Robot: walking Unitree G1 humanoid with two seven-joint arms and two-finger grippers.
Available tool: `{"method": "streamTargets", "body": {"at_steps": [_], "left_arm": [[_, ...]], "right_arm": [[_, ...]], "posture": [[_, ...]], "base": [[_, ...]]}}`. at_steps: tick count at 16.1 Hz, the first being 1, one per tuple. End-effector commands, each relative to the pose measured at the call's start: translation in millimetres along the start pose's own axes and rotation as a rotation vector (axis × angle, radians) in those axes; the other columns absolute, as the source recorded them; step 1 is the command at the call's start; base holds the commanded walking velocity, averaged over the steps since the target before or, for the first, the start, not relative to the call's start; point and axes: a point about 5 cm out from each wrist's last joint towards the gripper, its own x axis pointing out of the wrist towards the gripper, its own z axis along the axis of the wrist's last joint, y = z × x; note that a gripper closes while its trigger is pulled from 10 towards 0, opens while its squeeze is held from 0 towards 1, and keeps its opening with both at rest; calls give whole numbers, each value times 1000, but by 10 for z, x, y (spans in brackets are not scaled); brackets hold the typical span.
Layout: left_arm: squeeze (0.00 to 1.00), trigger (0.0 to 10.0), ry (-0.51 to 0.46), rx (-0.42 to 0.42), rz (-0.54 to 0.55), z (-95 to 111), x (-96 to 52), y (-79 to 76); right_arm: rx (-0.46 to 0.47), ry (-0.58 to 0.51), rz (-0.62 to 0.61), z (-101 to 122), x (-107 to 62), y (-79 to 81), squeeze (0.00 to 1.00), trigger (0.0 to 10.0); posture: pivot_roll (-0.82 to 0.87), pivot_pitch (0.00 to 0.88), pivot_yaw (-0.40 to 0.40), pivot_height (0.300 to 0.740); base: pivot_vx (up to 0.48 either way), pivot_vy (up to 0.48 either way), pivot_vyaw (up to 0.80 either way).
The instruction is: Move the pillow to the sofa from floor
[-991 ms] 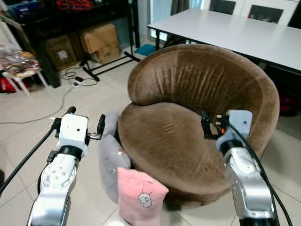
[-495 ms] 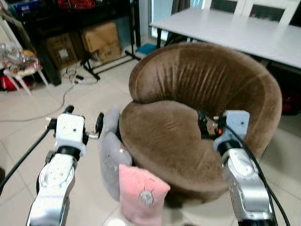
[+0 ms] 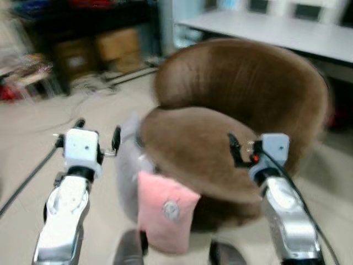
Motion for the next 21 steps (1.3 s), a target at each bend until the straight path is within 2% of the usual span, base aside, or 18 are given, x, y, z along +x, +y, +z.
{"method": "streamTargets", "body": {"at_steps": [1, 18, 21], "left_arm": [[0, 10000, 33, -12, 16, -60, -18, 36], [0, 10000, 45, -8, -38, -102, -59, -36], [0, 10000, 47, -3, -45, -107, -57, -45]], "right_arm": [[11, 17, 12, -44, -17, 32, 0, 10000], [-47, 52, -3, -73, 13, 23, 0, 10000], [-74, 52, 18, -77, 10, 63, 0, 10000]], "posture": [[-67, 0, 25, 615], [-65, 0, 16, 615], [-65, 0, 18, 615]], "base": [[0, 0, 0], [285, 0, 0], [300, 0, 800]]}}
